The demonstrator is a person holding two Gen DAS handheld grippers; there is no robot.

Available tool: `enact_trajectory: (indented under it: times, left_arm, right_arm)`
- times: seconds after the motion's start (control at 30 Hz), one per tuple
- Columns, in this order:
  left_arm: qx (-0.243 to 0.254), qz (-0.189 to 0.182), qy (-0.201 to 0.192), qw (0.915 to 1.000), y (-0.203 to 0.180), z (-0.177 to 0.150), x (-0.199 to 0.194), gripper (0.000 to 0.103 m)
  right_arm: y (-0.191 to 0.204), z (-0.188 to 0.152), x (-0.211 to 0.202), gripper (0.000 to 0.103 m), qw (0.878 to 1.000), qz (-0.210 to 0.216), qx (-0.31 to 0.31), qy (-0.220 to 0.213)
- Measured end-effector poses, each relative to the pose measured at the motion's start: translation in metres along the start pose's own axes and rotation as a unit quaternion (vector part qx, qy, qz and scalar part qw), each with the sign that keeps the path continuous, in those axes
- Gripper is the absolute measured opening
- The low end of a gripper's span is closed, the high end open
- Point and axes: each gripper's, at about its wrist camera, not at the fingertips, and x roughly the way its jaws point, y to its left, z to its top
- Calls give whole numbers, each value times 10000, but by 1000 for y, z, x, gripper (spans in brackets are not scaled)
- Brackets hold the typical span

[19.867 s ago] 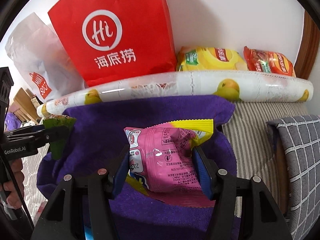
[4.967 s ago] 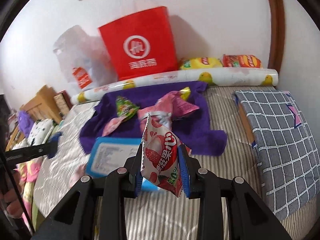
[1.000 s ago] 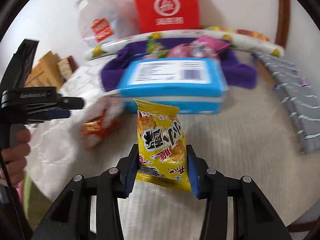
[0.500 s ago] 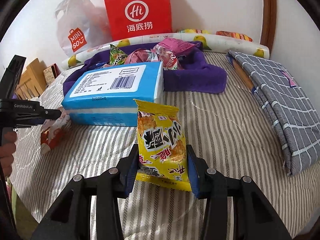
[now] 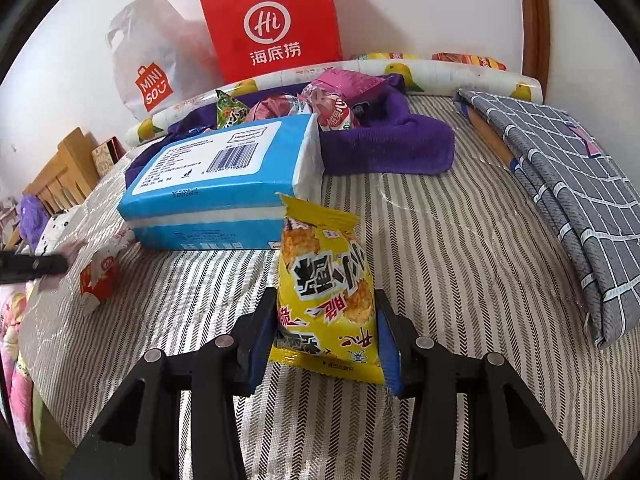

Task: Organize snacks
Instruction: 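Carry the white packet with the left gripper while the right carries the chip bag to the towel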

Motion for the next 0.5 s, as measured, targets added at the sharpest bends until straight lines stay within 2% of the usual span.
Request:
enact_trajectory:
  times: [0.27,0.5]
  left_arm:
    - [67,308,42,9995,10,-23,13,35]
    - [83,322,-46,9994,10,-29,13,35]
  right_arm:
    - [2,1,4,48,9999,-41,-84,52]
    - [4,1,5,49,9998,-87,-159,64]
